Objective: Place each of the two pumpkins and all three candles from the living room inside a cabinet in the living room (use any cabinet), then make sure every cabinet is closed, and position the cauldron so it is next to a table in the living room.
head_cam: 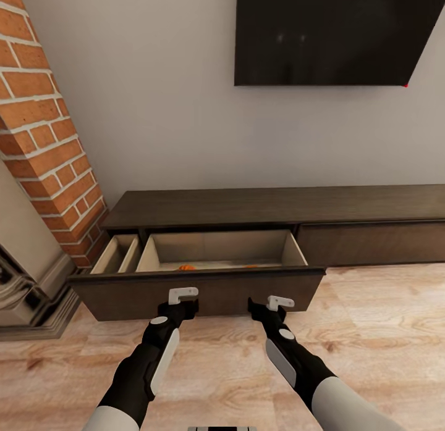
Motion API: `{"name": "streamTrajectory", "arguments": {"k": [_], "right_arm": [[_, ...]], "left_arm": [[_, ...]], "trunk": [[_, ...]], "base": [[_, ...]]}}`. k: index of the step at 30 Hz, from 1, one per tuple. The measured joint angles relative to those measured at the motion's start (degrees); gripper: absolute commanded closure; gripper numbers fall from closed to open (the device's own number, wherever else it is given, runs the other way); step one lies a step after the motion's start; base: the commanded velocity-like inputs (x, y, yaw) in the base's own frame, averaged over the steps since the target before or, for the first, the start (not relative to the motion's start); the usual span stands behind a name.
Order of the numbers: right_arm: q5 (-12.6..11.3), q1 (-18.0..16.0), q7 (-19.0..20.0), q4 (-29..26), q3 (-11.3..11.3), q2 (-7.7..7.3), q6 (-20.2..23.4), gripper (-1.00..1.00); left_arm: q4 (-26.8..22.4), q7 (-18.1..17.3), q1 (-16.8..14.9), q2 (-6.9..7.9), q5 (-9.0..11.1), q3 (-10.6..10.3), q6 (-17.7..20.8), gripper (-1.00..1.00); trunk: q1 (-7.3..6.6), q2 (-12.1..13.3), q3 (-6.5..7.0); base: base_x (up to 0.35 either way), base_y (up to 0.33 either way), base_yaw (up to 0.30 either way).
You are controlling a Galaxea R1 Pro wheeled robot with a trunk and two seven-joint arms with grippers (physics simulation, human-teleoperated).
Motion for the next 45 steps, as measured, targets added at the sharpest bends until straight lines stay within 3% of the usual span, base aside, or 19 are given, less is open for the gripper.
{"name": "streamTrajectory", "arguments": {"k": [9, 45], "right_arm": [[0.12, -0.01, -0.12, 1.63, -0.05, 0.11, -0.1, -1.0], [0.03, 0.01, -0.08, 1.67, 0.03, 0.11, -0.1, -1.0]], "left_arm": [[0.0, -0.05, 0.0, 0.0, 0.0, 0.0, 0.0, -1.0], [0.0, -0.25, 0.0, 0.0, 0.08, 0.0, 0.0, -1.0]], "trunk": [[0.0, 0.0, 0.0], [-0.03, 0.0, 0.0]], "base": [[0.009, 0.0, 0.0], [0.143, 0.013, 0.0]]}}
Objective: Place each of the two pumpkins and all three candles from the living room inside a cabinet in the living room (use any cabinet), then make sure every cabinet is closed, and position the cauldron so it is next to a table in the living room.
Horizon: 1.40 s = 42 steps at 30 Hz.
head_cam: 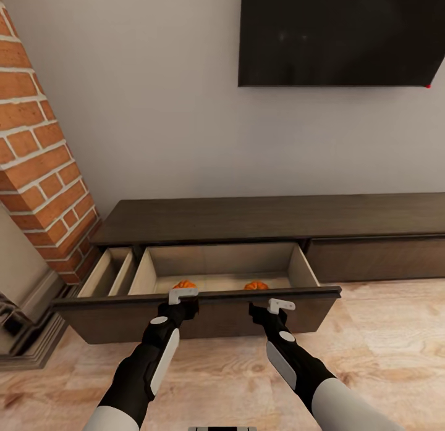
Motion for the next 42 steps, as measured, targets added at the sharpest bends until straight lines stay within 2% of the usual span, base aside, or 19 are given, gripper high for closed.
{"name": "streamTrajectory", "arguments": {"k": [42], "right_arm": [[0.04, 0.0, 0.0, -0.01, -0.07, 0.01, -0.06, -1.0]], "left_arm": [[0.0, -0.09, 0.0, 0.0, 0.0, 0.0, 0.01, -1.0]], "trunk": [[0.01, 0.0, 0.0]], "base": [[0.174, 0.0, 0.0]]}}
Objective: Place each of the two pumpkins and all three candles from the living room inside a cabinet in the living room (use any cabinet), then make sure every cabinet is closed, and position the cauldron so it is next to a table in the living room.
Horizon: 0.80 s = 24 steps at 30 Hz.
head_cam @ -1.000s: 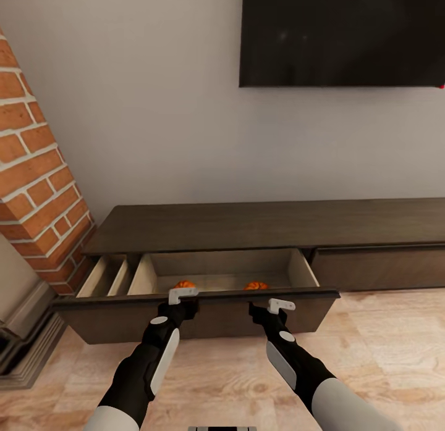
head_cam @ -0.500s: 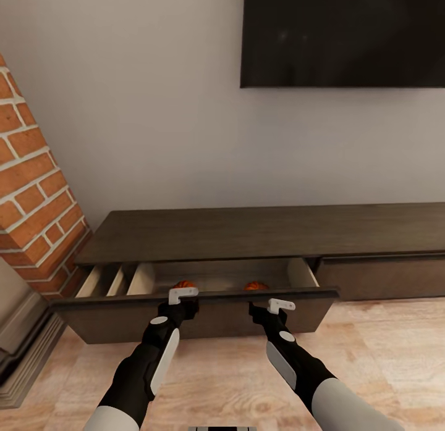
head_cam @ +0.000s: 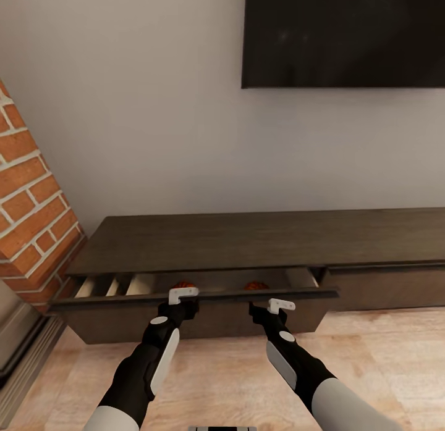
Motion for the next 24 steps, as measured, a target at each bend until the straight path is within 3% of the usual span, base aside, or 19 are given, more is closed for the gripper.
{"name": "streamTrajectory", "arguments": {"k": [17, 24], "right_arm": [[0.01, 0.0, -0.02, 0.0, -0.04, -0.01, -0.01, -1.0], [0.13, -0.01, -0.04, -0.02, -0.1, -0.01, -0.03, -1.0]], "left_arm": [[0.0, -0.03, 0.0, 0.0, 0.0, 0.0, -0.01, -1.0], [0.0, 0.0, 0.0, 0.0, 0.0, 0.0, -0.06, -1.0]], "trunk": [[0.0, 0.0, 0.0], [0.02, 0.0, 0.0]], "base": [[0.185, 0.0, 0.0], [0.003, 0.0, 0.0]]}}
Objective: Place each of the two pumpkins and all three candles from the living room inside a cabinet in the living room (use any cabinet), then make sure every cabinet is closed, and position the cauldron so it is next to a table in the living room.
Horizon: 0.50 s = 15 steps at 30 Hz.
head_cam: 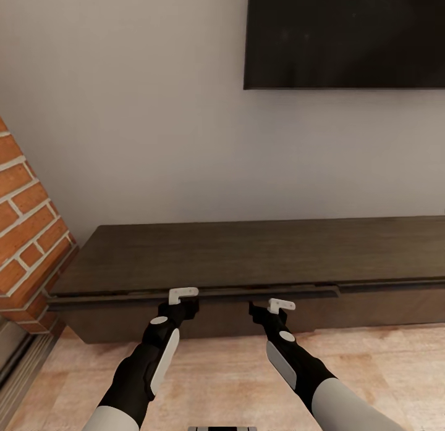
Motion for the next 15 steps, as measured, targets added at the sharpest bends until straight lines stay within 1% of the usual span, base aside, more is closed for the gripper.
{"name": "streamTrajectory", "arguments": {"k": [4, 9, 12, 15], "right_arm": [[0.0, 0.0, 0.0, 0.0, -0.01, 0.0, 0.02, -1.0], [-0.16, 0.01, -0.11, 0.04, -0.04, -0.01, -0.02, -1.0], [-0.15, 0.05, -0.15, 0.02, 0.1, 0.02, 0.04, -1.0], [-0.1, 0.8, -0.2, 0.02, 0.02, 0.01, -0.01, -1.0]], "left_arm": [[0.0, 0.0, 0.0, 0.0, 0.0, 0.0, -0.01, -1.0], [-0.02, 0.0, 0.0, 0.0, 0.0, 0.01, 0.06, -1.0], [-0.01, 0.0, 0.0, 0.0, 0.0, 0.01, 0.06, -1.0], [-0.01, 0.03, 0.0, 0.0, 0.0, 0.01, 0.06, -1.0]], "trunk": [[0.0, 0.0, 0.0], [-0.03, 0.0, 0.0], [-0.03, -0.01, -0.01], [-0.03, -0.01, -0.01]], "base": [[-0.02, 0.0, 0.0], [0.197, 0.073, 0.0], [0.118, 0.017, 0.0], [0.09, 0.003, 0.0]]}}
